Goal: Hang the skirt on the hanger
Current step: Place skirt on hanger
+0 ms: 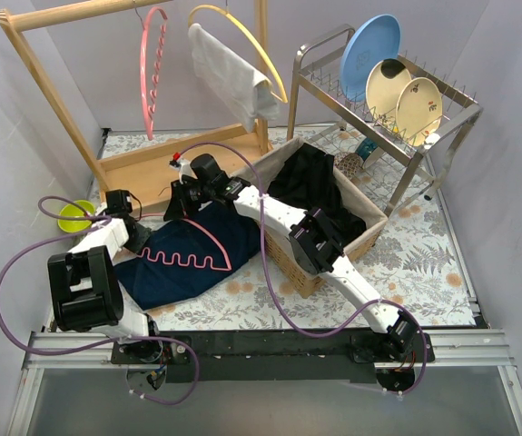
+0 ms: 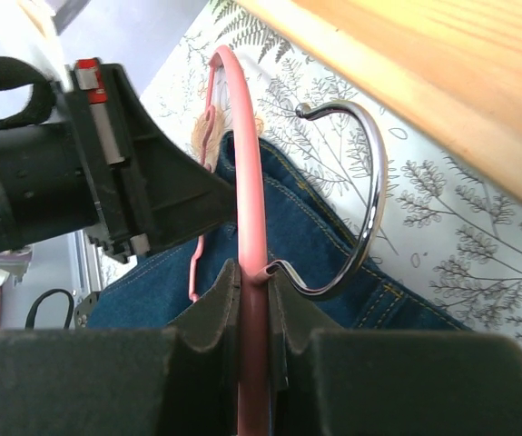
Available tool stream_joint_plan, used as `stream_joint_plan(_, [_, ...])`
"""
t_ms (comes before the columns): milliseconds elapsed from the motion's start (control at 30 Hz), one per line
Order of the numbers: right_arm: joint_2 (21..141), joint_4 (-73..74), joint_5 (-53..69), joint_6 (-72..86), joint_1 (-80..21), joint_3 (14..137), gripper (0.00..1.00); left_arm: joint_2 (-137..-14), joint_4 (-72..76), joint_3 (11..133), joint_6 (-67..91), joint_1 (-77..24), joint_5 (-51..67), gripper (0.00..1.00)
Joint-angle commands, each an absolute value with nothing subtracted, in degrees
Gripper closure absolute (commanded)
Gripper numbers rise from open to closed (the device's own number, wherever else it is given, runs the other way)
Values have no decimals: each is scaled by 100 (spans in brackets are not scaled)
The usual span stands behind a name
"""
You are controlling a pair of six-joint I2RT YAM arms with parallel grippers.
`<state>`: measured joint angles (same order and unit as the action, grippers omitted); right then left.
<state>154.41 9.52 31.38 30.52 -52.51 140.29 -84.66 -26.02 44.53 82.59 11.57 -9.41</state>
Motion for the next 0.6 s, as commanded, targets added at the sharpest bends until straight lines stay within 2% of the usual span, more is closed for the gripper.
stream_joint_plan(0, [16286, 940, 2891, 2927, -5212, 14326, 99, -7929, -2619, 4456, 8025, 1195, -862, 100])
stream_joint_plan(567, [15821, 1248, 2830, 2242, -5274, 14019, 99, -5460, -3620, 4728, 7813, 1187, -290, 100])
